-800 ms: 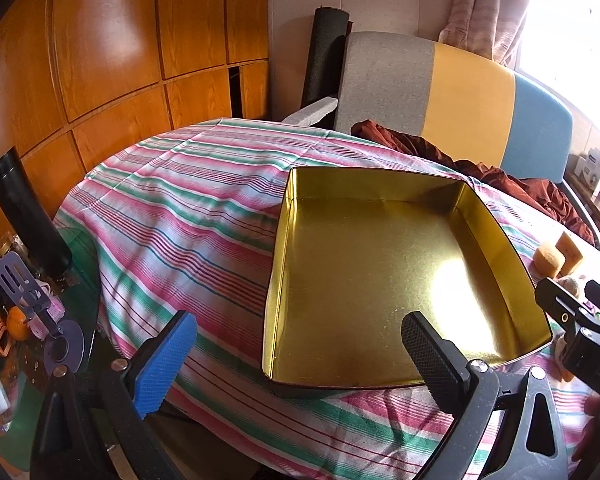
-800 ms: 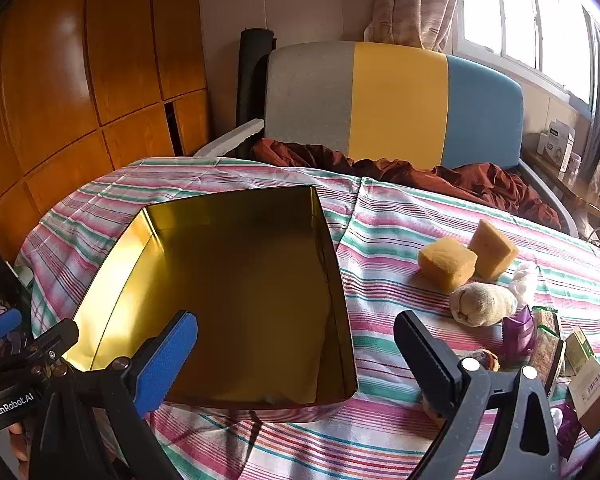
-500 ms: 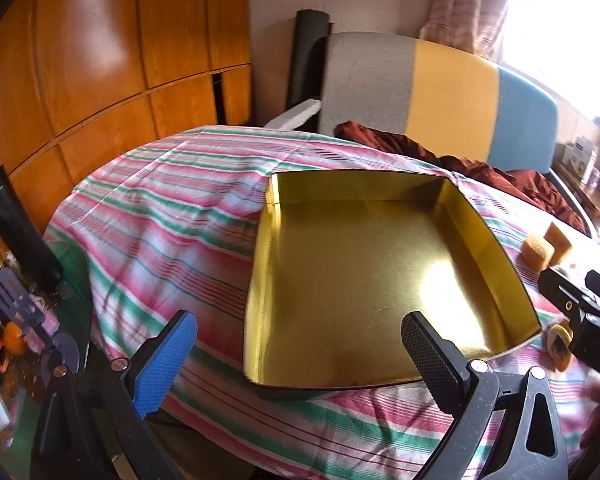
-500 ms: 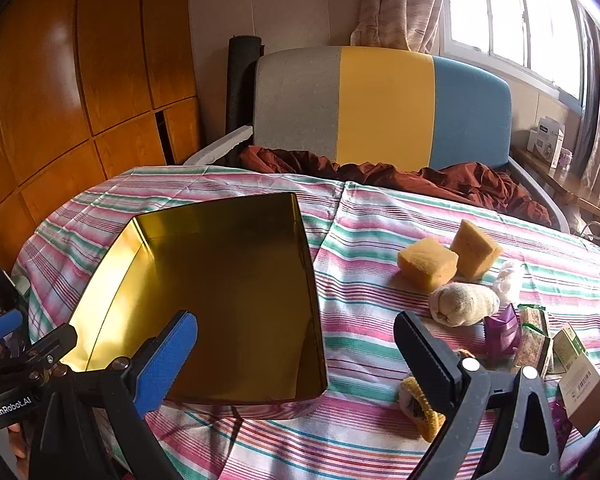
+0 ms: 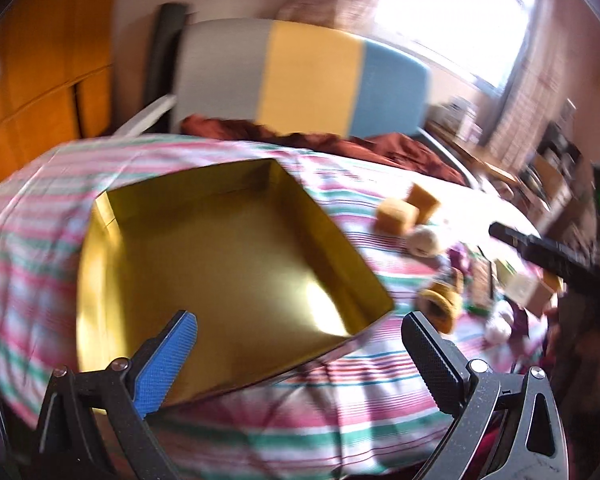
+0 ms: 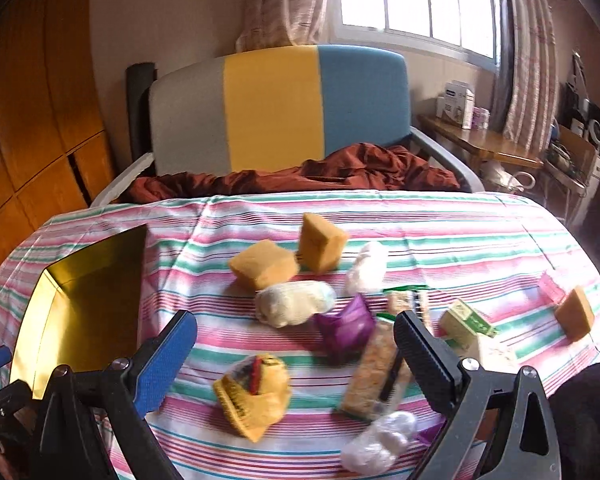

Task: Organize objects
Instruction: 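Move the left gripper from the gold tray to the knitted yellow hat, then grasp the yellow hat with the left gripper and drop it in the tray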

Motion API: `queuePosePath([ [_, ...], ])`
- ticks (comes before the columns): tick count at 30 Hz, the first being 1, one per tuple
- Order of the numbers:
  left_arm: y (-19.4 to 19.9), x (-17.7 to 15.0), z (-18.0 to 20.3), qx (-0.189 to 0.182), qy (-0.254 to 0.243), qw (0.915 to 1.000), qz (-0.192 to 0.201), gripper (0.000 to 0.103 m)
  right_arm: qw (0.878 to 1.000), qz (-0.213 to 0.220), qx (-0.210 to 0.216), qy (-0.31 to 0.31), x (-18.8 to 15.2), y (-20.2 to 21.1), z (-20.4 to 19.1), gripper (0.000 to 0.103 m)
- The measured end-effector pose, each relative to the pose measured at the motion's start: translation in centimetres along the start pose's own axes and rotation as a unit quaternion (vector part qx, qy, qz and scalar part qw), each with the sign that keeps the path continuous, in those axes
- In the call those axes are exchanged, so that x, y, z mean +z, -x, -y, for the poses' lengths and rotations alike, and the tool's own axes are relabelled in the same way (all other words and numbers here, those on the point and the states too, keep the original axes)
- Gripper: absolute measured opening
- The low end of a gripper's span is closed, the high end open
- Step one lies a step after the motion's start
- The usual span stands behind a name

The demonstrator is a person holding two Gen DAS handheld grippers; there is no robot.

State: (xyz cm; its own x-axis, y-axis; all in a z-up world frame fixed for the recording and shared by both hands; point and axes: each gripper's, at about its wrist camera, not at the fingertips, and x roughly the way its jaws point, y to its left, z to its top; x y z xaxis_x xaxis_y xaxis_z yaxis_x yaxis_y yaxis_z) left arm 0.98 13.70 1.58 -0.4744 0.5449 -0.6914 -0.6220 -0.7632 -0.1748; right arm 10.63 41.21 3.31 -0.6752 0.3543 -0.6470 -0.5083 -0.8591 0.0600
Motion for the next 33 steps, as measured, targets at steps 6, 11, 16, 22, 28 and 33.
queuePosePath([
  [6, -2.0, 2.1, 5.5, -0.072, -0.071, 0.9947, -0.013, 0.103, 0.996, 0.003, -0.050, -0.072, 0.8, 0.3, 7.1, 0.101],
  [11, -4.4, 2.8, 10.3, -0.113, -0.125, 0.9851, -0.032, 0.103, 0.988, -0.007, -0.037, -0.147, -0.1, -0.3, 11.0, 0.101],
  [16, -8.0, 2.9, 14.3, -0.120, -0.176, 0.9751, -0.063, 0.103, 0.975, -0.002, 0.001, -0.221, -1.2, -0.6, 13.6, 0.101],
  [22, -12.8, 2.2, 17.2, -0.095, -0.218, 0.9673, -0.089, 0.103, 0.964, 0.017, 0.020, -0.266, -1.7, -0.3, 14.8, 0.101],
  [28, -16.1, 1.4, 17.6, -0.084, -0.214, 0.9669, -0.111, 0.093, 0.963, 0.009, 0.030, -0.266, -1.6, -0.7, 14.8, 0.101],
  [33, -18.4, 1.0, 16.8, -0.077, -0.190, 0.9685, -0.141, 0.066, 0.963, 0.009, 0.030, -0.267, -1.6, -0.7, 14.8, 0.101],
])
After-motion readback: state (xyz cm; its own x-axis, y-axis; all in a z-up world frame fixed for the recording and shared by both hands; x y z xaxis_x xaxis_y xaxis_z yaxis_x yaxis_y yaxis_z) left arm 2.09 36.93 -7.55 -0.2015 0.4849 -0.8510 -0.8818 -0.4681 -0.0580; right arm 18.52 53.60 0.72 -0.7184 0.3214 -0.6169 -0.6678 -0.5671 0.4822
